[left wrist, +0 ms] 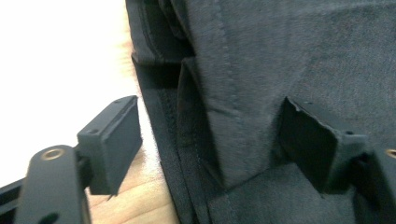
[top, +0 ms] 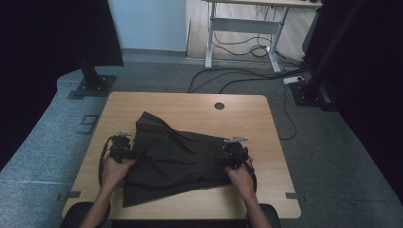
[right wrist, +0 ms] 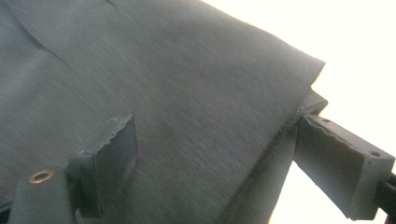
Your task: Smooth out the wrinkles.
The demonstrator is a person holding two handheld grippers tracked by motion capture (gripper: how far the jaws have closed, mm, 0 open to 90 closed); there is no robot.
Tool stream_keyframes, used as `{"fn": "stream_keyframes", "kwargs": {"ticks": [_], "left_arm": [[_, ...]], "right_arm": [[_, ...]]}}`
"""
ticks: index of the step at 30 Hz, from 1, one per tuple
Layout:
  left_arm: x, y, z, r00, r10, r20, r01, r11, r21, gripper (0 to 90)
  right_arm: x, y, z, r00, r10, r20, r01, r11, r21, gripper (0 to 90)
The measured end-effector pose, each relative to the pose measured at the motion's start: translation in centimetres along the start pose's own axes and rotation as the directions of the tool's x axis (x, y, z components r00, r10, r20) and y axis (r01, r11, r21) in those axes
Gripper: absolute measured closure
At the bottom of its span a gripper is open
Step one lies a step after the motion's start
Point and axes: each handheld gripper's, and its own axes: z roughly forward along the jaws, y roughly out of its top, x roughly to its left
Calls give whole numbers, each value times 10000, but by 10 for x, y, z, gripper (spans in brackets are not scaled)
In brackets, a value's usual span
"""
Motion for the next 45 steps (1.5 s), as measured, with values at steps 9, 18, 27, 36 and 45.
{"fn": "stream_keyframes", "kwargs": {"ticks": [9, 18, 27, 36, 45], "left_arm": [[-14, -3, 15, 9929, 1103, -445, -1087, 9934, 366, 148], [-21, -3, 12, 9923, 1001, 736, -1027, 9942, 325, 659], [-11, -6, 9, 9880, 668, 1390, -659, 9978, -105, 806], [-32, 31, -42, 9715, 1348, 1949, -1053, 9823, -1547, 818], [-111, 82, -66, 9133, 3428, 2200, -2958, 9295, -2204, 819]], "right_arm": [[27, 25, -3, 9973, -541, -493, 518, 9975, -471, 133], [40, 47, -7, 9963, -857, -22, 852, 9921, -924, 136], [72, 44, 35, 9794, -1376, -1481, 1366, 9905, -167, 133], [84, 36, 55, 9788, -1886, -797, 1905, 9815, 180, 106], [92, 34, 57, 9830, -1725, -634, 1720, 9850, -123, 102]]}}
